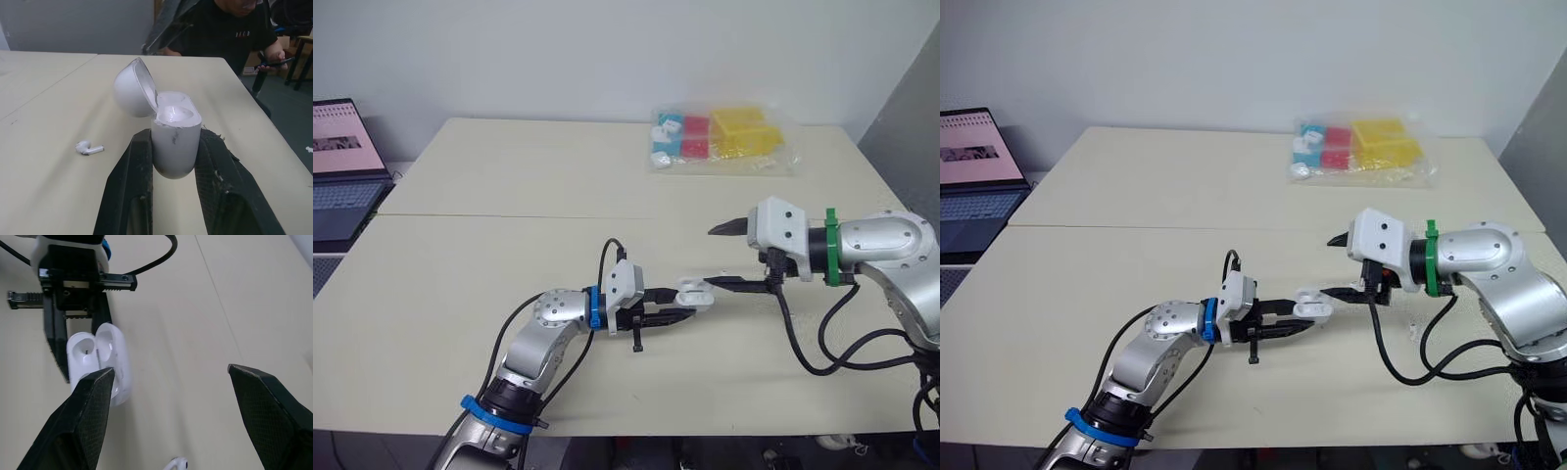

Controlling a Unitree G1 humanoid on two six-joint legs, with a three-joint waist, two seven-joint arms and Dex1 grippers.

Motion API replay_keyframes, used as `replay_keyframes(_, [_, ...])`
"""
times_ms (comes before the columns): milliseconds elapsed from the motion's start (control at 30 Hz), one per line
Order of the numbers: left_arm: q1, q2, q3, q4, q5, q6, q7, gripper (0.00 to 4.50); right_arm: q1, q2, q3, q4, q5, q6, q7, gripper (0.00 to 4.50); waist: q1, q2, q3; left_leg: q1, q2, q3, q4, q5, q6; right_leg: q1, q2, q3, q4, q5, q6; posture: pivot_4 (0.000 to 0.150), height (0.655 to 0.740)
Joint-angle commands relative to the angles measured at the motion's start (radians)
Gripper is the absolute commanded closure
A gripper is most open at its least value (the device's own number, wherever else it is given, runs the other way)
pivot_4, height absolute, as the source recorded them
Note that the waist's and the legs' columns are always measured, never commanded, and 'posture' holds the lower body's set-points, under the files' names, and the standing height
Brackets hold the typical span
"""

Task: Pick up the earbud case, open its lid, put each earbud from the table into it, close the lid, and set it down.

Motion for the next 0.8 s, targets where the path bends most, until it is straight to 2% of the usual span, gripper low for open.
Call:
replay_keyframes(33, [-0.005,-0.018,0.045,-0.007,-0.005,-0.034,0.047,3.71,0.041,-0.052,-0.203,-0.045,0.135,0.168,-0.02,0.65,0.001,0.0,0.0,0.0,0.0,0.0,0.0,0.0,0.0,0.0,0.0,0.0,0.0,0.0,0.0,0.15,0.7364])
replay_keyframes(133, [0.002,-0.015,0.052,-0.025,-0.002,-0.042,0.061,3.71,0.125,-0.08,-0.303,-0.081,0.178,0.267,-0.073,0.65,0.003,0.0,0.0,0.0,0.0,-0.001,0.0,0.0,0.0,0.0,-0.001,0.0,0.0,0.0,0.0,0.15,0.7364])
replay_keyframes(233, [0.006,-0.001,0.058,-0.036,0.004,-0.051,0.064,3.71,0.265,-0.068,-0.368,-0.147,0.146,0.366,-0.197,0.65,0.003,-0.001,0.0,0.0,0.0,0.0,0.0,0.0,0.0,0.001,0.0,0.0,0.0,0.0,0.0,0.15,0.7364])
replay_keyframes(333, [0.011,0.013,0.062,-0.063,-0.004,-0.035,0.071,3.71,0.389,0.07,-0.4,-0.229,0.094,0.437,-0.407,0.65,0.001,-0.001,-0.001,0.0,0.0,0.0,-0.001,0.0,0.0,0.0,0.0,0.0,0.0,0.0,0.0,0.15,0.7364])
replay_keyframes(400, [0.008,0.026,0.066,-0.084,-0.012,-0.017,0.072,3.71,0.503,0.189,-0.377,-0.283,0.017,0.394,-0.547,0.65,0.001,-0.001,-0.001,0.0,0.001,0.0,-0.001,0.0,0.0,0.0,0.0,0.001,0.001,0.0,0.0,0.15,0.7364])
replay_keyframes(567, [0.001,0.037,0.074,-0.112,-0.034,0.029,0.082,3.71,0.638,0.335,-0.337,-0.327,-0.07,0.299,-0.687,0.65,-0.002,0.0,-0.001,0.0,0.001,0.001,-0.001,0.0,0.0,-0.001,0.0,0.0,0.0,0.0,0.0,0.15,0.7364])
replay_keyframes(800, [-0.031,0.04,0.075,-0.082,-0.027,0.037,0.069,3.71,0.765,0.506,-0.354,-0.254,-0.148,0.233,-0.831,0.65,-0.001,-0.001,-0.001,0.0,0.0,0.0,-0.001,0.0,0.0,0.0,0.0,0.0,0.0,0.0,0.001,0.15,0.7364])
